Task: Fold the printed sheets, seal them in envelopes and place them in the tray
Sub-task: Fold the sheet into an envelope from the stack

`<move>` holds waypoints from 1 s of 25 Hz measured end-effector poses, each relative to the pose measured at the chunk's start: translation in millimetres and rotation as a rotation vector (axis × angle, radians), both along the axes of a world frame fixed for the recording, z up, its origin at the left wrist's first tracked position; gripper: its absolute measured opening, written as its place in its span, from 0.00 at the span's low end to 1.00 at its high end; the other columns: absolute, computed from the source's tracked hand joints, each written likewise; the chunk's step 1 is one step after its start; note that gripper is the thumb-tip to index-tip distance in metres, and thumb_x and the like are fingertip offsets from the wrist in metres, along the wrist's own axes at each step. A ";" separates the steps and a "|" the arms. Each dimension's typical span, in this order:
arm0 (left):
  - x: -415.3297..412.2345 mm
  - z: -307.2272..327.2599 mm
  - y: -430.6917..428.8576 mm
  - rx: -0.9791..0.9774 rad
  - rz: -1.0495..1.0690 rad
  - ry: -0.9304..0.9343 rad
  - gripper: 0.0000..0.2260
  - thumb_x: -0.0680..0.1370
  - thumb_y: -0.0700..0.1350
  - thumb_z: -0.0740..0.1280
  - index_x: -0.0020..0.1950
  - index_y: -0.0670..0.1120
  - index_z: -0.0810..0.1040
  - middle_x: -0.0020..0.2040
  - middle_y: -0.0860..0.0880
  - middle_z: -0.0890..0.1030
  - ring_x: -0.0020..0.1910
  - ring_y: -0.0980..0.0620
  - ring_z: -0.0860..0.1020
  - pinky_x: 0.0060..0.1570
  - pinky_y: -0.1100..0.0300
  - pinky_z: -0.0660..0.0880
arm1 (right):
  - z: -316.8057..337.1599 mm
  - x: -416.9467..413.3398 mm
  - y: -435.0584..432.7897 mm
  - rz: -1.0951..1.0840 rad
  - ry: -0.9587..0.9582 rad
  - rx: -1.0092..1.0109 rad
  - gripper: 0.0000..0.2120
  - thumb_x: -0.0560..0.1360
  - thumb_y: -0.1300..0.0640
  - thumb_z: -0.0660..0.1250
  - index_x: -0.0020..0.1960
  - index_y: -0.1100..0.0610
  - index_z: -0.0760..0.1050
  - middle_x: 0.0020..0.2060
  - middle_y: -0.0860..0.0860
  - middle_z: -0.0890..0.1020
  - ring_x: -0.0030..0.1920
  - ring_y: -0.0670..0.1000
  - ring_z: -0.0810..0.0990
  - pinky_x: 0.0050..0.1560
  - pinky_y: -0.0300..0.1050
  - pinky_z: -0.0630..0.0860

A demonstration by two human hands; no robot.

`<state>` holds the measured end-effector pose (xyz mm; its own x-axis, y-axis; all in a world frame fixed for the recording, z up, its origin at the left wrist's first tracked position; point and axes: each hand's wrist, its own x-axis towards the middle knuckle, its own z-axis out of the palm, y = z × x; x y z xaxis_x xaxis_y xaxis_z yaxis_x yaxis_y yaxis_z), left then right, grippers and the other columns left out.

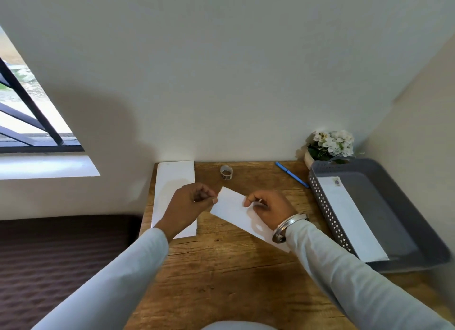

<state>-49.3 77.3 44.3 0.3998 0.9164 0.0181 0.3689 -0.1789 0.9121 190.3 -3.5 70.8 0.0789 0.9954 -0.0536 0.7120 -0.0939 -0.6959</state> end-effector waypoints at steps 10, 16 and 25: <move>-71.9 -39.7 14.1 0.201 -0.362 0.872 0.33 0.70 0.61 0.75 0.73 0.62 0.67 0.78 0.56 0.62 0.77 0.51 0.57 0.74 0.48 0.60 | -20.3 -3.3 0.7 -0.102 -0.006 -0.181 0.19 0.75 0.68 0.64 0.47 0.44 0.83 0.54 0.44 0.81 0.55 0.47 0.78 0.56 0.39 0.72; -79.4 -35.5 13.3 0.264 -0.419 0.881 0.28 0.73 0.59 0.73 0.71 0.60 0.69 0.77 0.57 0.64 0.76 0.53 0.60 0.73 0.52 0.63 | -25.1 -11.3 7.3 -0.113 0.003 -0.196 0.19 0.75 0.68 0.65 0.46 0.43 0.82 0.52 0.43 0.79 0.54 0.47 0.78 0.56 0.41 0.73; -72.1 -26.4 22.1 0.129 -0.344 0.668 0.04 0.79 0.52 0.70 0.52 0.57 0.83 0.52 0.61 0.83 0.50 0.60 0.80 0.55 0.61 0.78 | -27.6 -5.2 6.0 -0.135 0.005 -0.219 0.17 0.75 0.68 0.65 0.49 0.47 0.83 0.54 0.45 0.79 0.54 0.47 0.76 0.54 0.40 0.71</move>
<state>-121.4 99.5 17.8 0.6259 0.7456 -0.2290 0.7392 -0.4734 0.4790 185.1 2.5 43.2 0.2092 0.9405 -0.2677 0.6792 -0.3367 -0.6522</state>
